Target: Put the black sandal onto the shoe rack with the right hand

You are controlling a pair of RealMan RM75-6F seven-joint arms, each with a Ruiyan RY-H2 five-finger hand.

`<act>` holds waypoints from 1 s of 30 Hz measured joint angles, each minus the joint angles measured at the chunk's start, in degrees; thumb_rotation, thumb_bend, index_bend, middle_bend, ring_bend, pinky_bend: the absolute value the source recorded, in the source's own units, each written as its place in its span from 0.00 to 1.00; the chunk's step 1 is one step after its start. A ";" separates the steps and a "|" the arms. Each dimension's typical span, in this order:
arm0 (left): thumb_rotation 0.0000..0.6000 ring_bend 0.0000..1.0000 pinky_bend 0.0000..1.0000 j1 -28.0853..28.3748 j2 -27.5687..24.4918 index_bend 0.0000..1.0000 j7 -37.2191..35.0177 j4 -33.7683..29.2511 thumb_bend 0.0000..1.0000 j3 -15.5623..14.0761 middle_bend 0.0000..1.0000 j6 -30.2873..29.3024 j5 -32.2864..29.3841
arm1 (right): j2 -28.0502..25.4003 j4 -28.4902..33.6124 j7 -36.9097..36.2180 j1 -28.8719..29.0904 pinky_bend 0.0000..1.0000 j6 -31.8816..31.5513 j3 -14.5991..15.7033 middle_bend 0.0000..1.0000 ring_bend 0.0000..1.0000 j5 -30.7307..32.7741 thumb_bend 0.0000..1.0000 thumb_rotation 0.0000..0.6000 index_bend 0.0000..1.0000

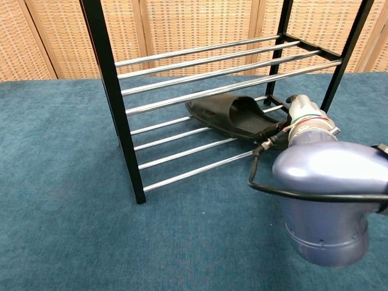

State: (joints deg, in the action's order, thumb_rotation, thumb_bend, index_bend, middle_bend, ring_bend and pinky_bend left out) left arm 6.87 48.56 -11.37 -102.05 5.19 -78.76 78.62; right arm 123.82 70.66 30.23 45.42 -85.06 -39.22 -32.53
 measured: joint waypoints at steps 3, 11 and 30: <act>1.00 0.00 0.00 -0.07 -0.03 0.00 -0.18 0.05 0.11 0.00 0.00 -0.13 0.05 | -0.02 0.35 0.04 -0.23 0.00 -0.21 0.03 0.00 0.00 -0.32 0.00 1.00 0.07; 1.00 0.00 0.00 -0.16 -0.18 0.00 -0.67 0.16 0.11 -0.11 0.00 -0.31 0.50 | -0.57 2.11 0.87 -1.37 0.00 -0.69 0.09 0.00 0.00 -0.11 0.00 1.00 0.07; 1.00 0.00 0.00 -0.83 -0.14 0.00 -1.03 0.19 0.11 -0.59 0.00 -1.81 2.11 | -14.00 17.66 -1.87 -13.04 0.00 4.27 7.86 0.00 0.00 -2.78 0.00 1.00 0.07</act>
State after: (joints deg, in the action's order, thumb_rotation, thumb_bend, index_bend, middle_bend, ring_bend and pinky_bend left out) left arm 6.04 48.42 -12.41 -101.87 4.60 -80.57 80.73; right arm 109.82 88.33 28.36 32.38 -80.79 -31.36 -35.31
